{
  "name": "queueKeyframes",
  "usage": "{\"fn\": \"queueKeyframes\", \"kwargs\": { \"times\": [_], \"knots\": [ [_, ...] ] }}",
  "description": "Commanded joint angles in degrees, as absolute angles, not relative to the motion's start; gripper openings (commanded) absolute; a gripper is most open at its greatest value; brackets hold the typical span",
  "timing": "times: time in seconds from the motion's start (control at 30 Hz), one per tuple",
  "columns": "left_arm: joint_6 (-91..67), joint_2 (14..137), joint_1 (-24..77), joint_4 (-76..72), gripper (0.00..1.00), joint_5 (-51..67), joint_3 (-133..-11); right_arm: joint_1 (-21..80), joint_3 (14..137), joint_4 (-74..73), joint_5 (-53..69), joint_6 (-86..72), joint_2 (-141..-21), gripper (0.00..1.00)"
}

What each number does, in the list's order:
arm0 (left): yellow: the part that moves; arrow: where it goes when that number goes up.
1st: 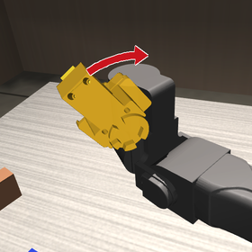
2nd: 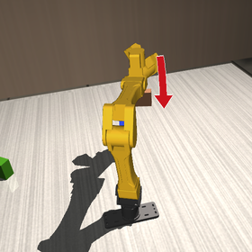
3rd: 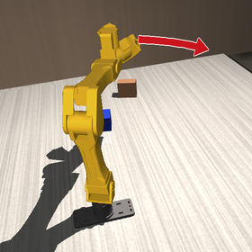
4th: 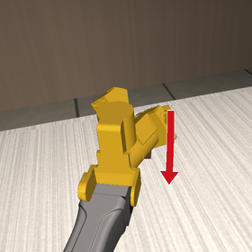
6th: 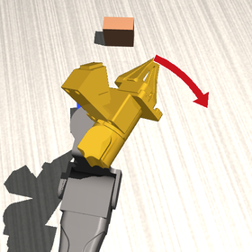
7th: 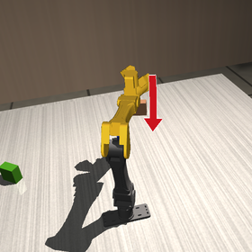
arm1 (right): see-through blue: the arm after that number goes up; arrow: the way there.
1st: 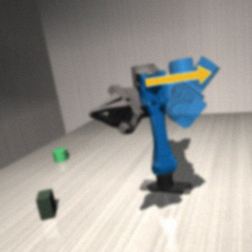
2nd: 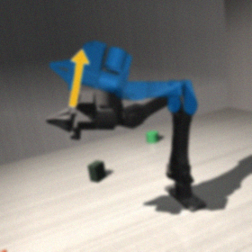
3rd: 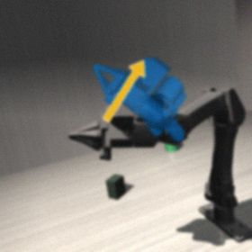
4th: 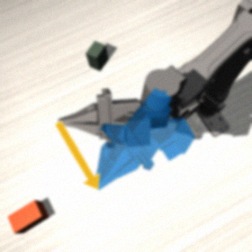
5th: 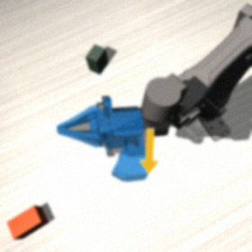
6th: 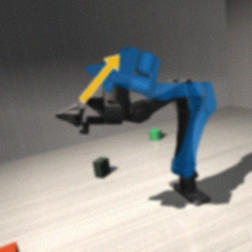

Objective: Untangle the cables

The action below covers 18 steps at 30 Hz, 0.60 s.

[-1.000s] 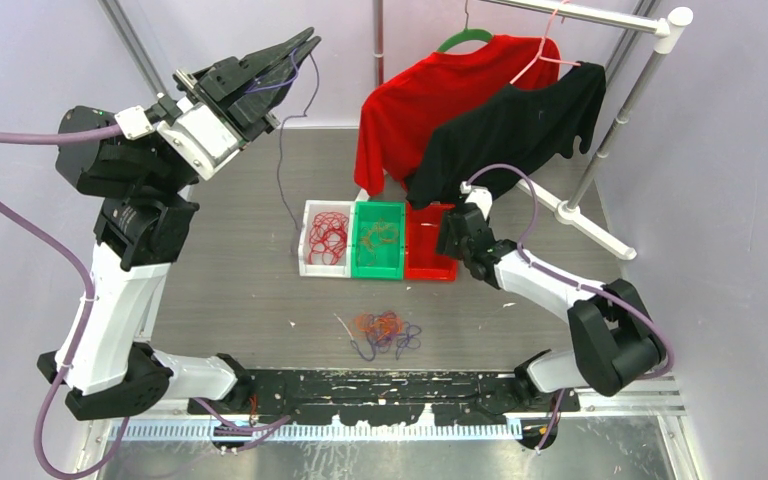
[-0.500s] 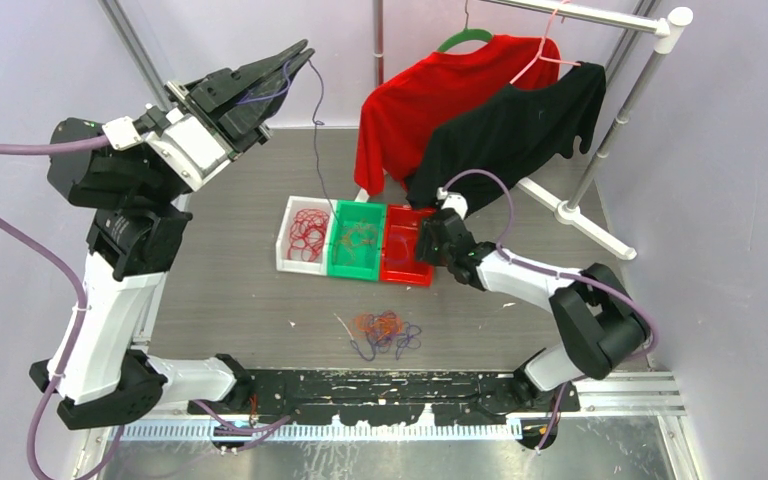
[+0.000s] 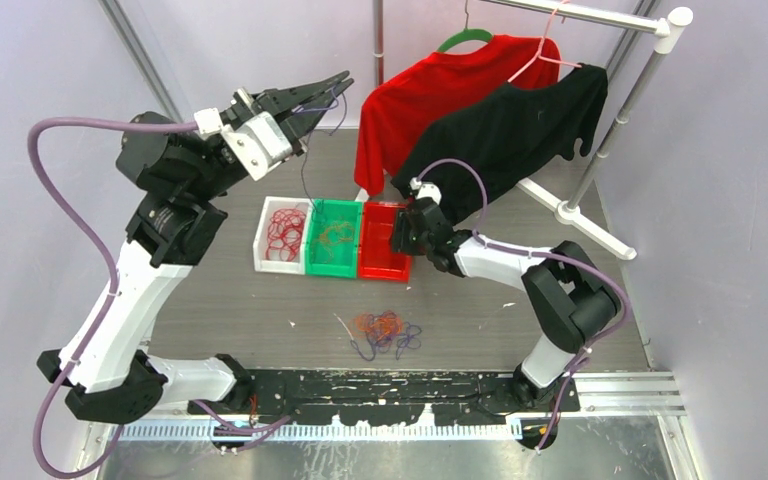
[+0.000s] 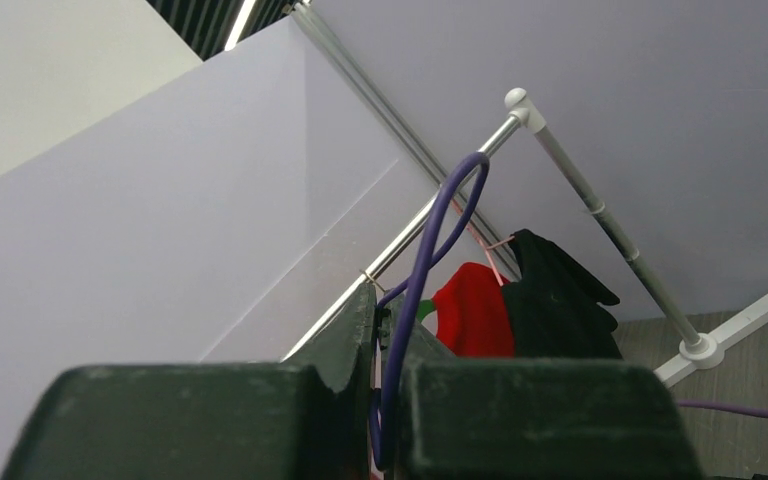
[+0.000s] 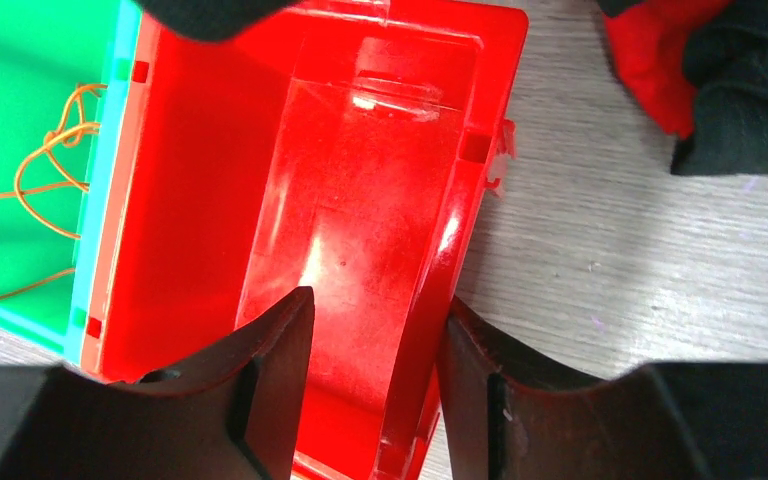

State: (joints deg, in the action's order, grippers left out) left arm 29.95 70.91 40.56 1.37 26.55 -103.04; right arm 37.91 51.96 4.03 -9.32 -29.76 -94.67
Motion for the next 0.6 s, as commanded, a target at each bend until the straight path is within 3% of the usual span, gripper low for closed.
{"fn": "queueKeyframes", "kwargs": {
  "times": [0.0,0.27,0.57],
  "knots": [
    [28.8,71.0,40.7,-2.4,0.00,25.4,-102.7,38.1,56.4,10.8,-4.2,-26.1,-95.2,0.53],
    [28.7,74.2,41.1,-2.8,0.00,25.0,-103.5,35.3,58.1,12.9,2.8,-27.3,-96.0,0.57],
    [30.9,77.0,41.2,-2.7,0.00,24.6,-101.9,32.0,52.1,12.6,1.1,-28.6,-85.6,0.69]
  ]
}}
